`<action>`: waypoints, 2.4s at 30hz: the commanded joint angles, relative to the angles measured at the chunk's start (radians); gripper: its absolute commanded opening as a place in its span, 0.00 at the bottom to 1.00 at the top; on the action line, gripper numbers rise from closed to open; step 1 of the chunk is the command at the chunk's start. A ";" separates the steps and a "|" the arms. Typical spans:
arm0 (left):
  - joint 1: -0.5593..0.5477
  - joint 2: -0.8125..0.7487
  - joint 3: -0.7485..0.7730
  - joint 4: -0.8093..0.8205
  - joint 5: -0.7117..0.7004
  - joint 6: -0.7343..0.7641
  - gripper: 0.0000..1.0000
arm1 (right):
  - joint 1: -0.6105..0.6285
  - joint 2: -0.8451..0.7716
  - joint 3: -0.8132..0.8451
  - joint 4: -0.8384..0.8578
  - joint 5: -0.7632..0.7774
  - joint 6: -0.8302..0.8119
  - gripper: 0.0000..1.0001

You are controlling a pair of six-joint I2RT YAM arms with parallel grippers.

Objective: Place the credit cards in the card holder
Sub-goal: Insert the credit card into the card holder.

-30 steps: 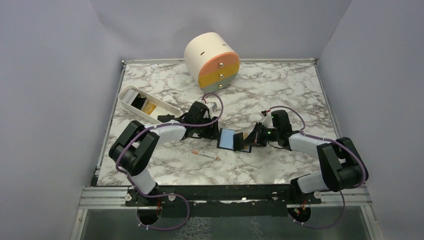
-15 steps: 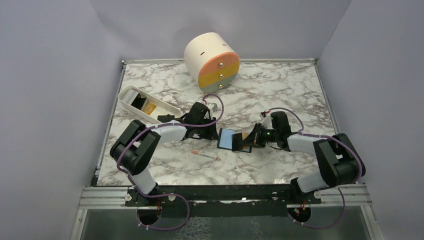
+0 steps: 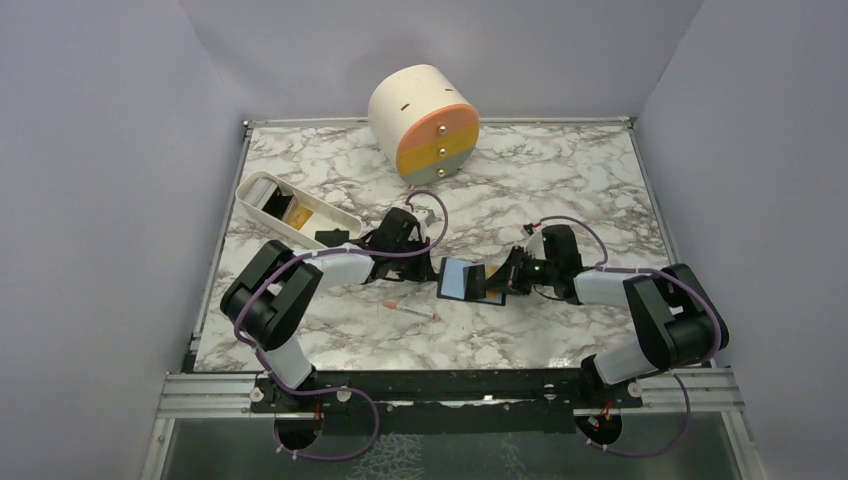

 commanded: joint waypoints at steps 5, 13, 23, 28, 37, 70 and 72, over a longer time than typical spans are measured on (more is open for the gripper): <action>-0.016 -0.005 -0.034 0.018 0.030 -0.031 0.00 | -0.010 -0.001 -0.022 0.058 0.061 -0.005 0.01; -0.016 -0.012 -0.055 0.021 0.016 -0.039 0.00 | -0.016 -0.028 -0.034 0.058 0.097 -0.014 0.01; -0.018 -0.020 -0.082 0.063 0.037 -0.097 0.00 | -0.016 -0.019 -0.048 0.094 0.096 0.007 0.01; -0.020 -0.013 -0.098 0.113 0.070 -0.142 0.00 | -0.015 -0.010 -0.068 0.125 0.093 0.028 0.01; -0.026 0.003 -0.102 0.153 0.079 -0.169 0.00 | -0.010 0.051 -0.079 0.171 0.064 0.048 0.03; -0.026 0.007 -0.094 0.198 0.074 -0.162 0.00 | 0.193 0.032 0.180 -0.223 0.292 -0.086 0.25; -0.025 0.003 -0.087 0.185 0.066 -0.154 0.00 | 0.207 0.048 0.190 -0.226 0.302 -0.084 0.24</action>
